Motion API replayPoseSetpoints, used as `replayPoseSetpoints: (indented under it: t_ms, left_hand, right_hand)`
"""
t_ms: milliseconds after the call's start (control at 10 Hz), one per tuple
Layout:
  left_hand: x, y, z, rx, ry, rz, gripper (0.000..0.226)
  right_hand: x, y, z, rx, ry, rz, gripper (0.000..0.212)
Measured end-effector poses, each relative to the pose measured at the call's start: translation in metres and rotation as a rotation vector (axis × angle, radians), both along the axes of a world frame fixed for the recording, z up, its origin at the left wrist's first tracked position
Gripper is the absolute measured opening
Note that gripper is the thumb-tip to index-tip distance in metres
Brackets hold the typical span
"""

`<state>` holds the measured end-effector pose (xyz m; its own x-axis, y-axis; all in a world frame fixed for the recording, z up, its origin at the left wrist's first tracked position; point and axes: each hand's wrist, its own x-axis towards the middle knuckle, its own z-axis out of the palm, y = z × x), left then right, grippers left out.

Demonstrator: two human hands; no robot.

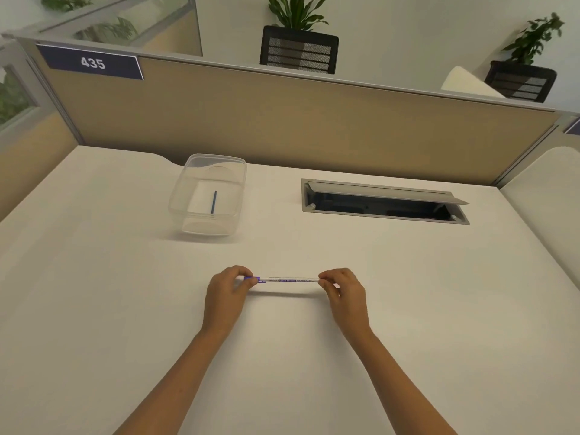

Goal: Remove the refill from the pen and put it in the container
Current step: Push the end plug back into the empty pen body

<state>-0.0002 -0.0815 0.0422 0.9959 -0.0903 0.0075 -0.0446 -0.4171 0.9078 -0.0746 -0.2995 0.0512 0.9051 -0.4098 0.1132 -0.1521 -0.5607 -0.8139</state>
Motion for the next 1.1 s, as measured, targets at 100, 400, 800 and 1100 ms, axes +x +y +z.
replayPoseSetpoints:
  t_ms: [100,400,800,1100]
  left_hand:
    - [0.016,0.000,-0.015,0.176,-0.156,-0.065,0.008]
    - [0.022,-0.009,-0.035,0.355,-0.169,-0.057,0.011]
    - [0.021,0.008,-0.038,0.383,-0.280,-0.113,0.027]
    - [0.004,0.038,-0.044,0.806,-0.251,-0.303,0.065]
  right_hand:
    - [0.012,-0.002,-0.016,-0.141,0.016,-0.031,0.010]
    - [0.021,-0.006,-0.042,-0.276,0.126,-0.107,0.010]
    - [0.008,-0.015,-0.034,-0.268,0.093,-0.075,0.041]
    - [-0.020,-0.031,-0.043,-0.581,0.447,0.052,0.077]
